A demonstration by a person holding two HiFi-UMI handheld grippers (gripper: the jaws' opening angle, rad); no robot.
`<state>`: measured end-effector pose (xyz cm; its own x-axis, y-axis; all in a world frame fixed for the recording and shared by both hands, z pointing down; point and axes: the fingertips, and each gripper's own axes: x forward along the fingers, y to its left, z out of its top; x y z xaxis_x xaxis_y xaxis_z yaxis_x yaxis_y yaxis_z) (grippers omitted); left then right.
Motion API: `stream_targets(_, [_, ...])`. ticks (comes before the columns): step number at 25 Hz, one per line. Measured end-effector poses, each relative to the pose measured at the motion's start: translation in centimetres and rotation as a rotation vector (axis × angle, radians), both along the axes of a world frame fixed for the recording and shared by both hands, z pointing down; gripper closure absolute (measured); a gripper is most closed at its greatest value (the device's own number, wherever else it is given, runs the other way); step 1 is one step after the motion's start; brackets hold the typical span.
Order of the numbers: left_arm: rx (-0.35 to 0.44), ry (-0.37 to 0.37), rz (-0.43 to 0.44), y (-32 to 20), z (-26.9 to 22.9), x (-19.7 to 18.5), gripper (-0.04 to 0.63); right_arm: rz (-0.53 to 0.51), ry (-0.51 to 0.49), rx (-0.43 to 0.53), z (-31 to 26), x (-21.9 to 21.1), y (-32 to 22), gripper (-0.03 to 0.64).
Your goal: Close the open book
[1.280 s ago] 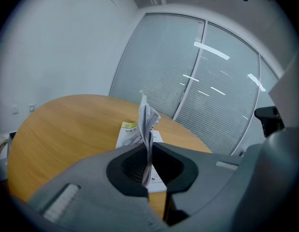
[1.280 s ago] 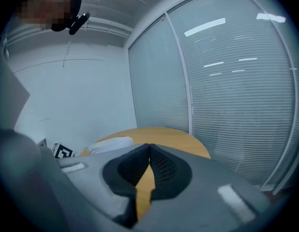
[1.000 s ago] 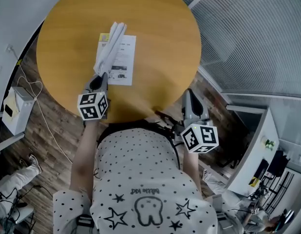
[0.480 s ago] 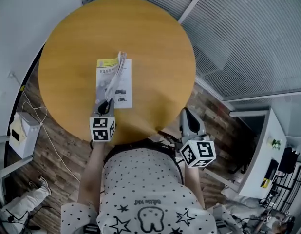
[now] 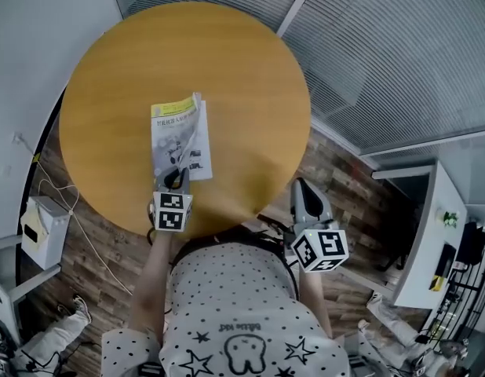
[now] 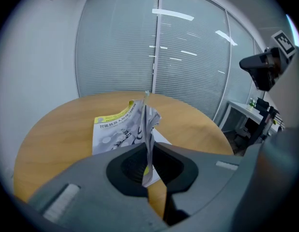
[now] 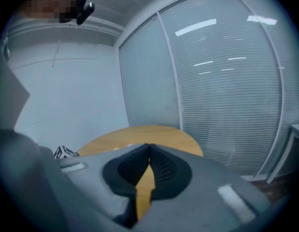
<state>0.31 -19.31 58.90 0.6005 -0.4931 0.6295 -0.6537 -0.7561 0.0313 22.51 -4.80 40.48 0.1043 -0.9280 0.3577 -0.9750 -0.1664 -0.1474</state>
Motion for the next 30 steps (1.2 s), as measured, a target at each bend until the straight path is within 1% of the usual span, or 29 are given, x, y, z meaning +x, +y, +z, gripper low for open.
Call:
stream_targets(3, [-0.010, -0.068, 0.061, 0.5, 0.8, 0.5, 0.561, 0.008, -0.006, -0.004, 0.2, -0.1, 0.3, 0.614])
stream_targets(5, [-0.010, -0.095, 0.088, 0.6, 1.2, 1.1, 0.560, 0.013, -0.007, -0.007, 0.3, 0.0, 0.6, 0.614])
stream_targets(14, [-0.039, -0.148, 0.126, 0.5, 2.7, 1.6, 0.554, 0.042, -0.010, -0.014, 0.6, 0.0, 0.6, 0.614])
stream_targets(17, [-0.035, -0.176, 0.147, 0.6, 3.0, 1.9, 0.551, 0.047, -0.010, -0.015, 0.6, 0.0, 0.7, 0.614])
stream_targets(20, [-0.033, -0.188, 0.158, 0.7, 3.4, 2.2, 0.547, 0.053, -0.011, -0.018, 0.7, 0.1, 0.7, 0.614])
stream_targets(26, [0.005, -0.251, 0.196, 0.9, 4.0, 2.2, 0.536, 0.063, -0.013, -0.021, 0.9, 0.0, 0.5, 0.614])
stream_targets(30, [0.000, -0.249, 0.192, 1.0, 4.4, 2.1, 0.528, 0.061, -0.014, -0.024, 1.1, -0.1, 0.1, 0.614])
